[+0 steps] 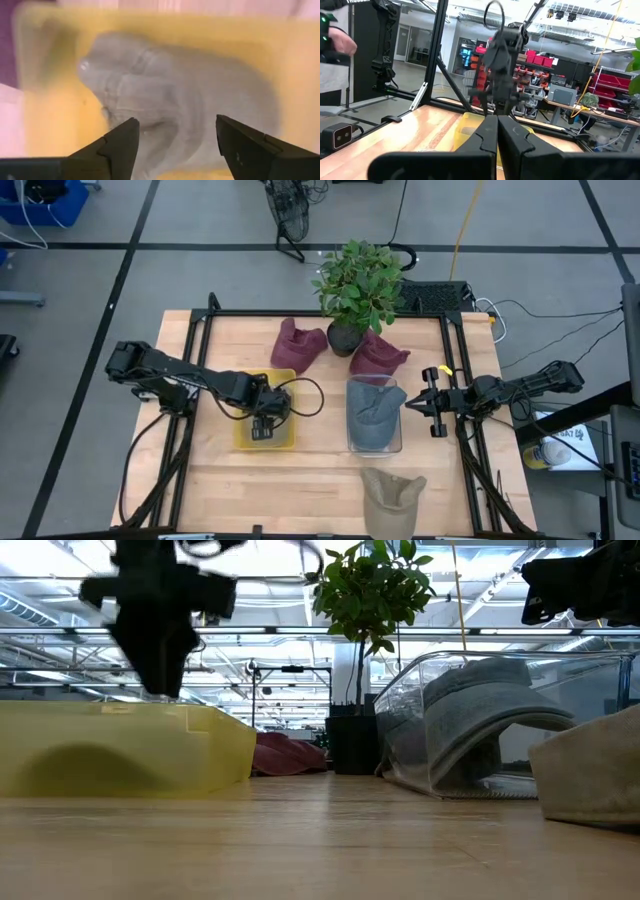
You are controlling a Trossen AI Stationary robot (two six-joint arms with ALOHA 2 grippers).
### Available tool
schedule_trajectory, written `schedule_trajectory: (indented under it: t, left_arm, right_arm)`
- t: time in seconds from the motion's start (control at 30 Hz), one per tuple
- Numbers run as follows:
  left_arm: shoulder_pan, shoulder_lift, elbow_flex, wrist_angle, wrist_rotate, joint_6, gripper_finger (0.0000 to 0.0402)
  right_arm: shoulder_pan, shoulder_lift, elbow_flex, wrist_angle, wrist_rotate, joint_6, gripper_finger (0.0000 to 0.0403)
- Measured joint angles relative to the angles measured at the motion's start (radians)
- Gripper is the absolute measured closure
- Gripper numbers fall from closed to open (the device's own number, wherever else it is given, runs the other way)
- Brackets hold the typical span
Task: Pick & Place hat
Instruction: Put the brown cap into the yellow bin
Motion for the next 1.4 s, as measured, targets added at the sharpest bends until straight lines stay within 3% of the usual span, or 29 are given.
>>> schedule_trajectory:
  t: [0.17, 0.3, 0.4, 0.53, 0.6, 0.77, 1.03, 1.2, 1.4]
  left_arm:
    - [-0.028, -0.001, 0.138, 0.064, -0.007, -0.037, 0.0144]
    - [-0.066, -0.001, 0.184, 0.231, 0.017, -0.029, 0.0184]
    - [-0.125, -0.001, 0.189, 0.381, 0.020, 0.022, 0.0244]
    - [-0.167, 0.041, 0.191, 0.530, 0.039, 0.034, 0.0358]
    - [-0.175, 0.076, 0.189, 0.563, 0.070, 0.041, 0.0388]
    - [-0.179, 0.202, 0.250, 0.639, 0.090, 0.049, 0.0382]
    - [-0.182, 0.465, 0.554, 0.667, 0.141, 0.191, 0.0373]
    - [-0.202, 0.599, 0.738, 0.675, 0.214, 0.291, 0.0311]
    - [-0.236, 0.772, 0.935, 0.700, 0.142, 0.304, 0.0206]
  right_arm:
    - [0.000, 0.000, 0.000, 0.000, 0.000, 0.000, 0.0403]
    - [0.000, 0.000, 0.000, 0.000, 0.000, 0.000, 0.0403]
    - [0.000, 0.000, 0.000, 0.000, 0.000, 0.000, 0.0403]
    - [0.000, 0.000, 0.000, -0.001, 0.000, 0.000, 0.0403]
    - [0.000, 0.001, 0.000, 0.000, 0.000, 0.000, 0.0403]
    - [0.000, 0.007, 0.000, -0.001, 0.002, 0.000, 0.0403]
    - [0.000, 0.008, 0.000, -0.002, 0.003, -0.005, 0.0403]
    - [0.000, 0.008, 0.000, -0.004, 0.005, -0.017, 0.0403]
    - [0.000, 0.008, 0.000, -0.003, 0.075, -0.002, 0.0403]
